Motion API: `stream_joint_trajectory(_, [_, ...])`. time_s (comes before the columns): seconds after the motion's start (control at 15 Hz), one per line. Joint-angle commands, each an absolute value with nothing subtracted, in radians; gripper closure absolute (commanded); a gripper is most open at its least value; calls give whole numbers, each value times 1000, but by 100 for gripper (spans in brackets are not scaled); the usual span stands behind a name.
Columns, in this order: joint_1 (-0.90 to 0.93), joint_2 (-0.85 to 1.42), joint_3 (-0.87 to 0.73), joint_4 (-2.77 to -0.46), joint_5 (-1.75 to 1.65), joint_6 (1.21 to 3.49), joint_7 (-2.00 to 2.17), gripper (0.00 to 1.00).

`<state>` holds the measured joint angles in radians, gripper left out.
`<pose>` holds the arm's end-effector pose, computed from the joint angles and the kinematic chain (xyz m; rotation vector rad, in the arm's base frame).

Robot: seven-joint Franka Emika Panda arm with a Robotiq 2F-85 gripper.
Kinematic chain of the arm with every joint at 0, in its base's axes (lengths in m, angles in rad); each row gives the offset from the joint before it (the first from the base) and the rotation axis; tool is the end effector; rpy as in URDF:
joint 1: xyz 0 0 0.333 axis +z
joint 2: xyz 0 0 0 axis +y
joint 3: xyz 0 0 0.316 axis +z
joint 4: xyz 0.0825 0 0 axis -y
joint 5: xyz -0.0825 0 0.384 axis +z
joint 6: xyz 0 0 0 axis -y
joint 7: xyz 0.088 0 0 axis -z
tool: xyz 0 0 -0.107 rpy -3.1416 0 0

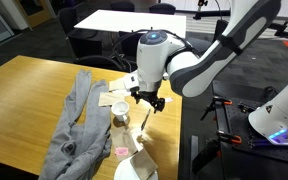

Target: Remove the pen from the mug and put it on the table

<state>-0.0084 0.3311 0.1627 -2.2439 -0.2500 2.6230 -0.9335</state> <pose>0.5419 0.0911 0.2249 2.4345 1.8346 0.0356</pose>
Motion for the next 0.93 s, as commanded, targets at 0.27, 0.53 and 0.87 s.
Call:
stream_joint_trajectory(0.27, [-4, 56, 150, -2410, -102, 2680, -919, 0])
stream_joint_trajectory(0.53, [15, 64, 130, -2383, -98, 2651, -932, 0])
stream_joint_trajectory(0.87, [19, 65, 126, -2388, -97, 2651, -932, 0])
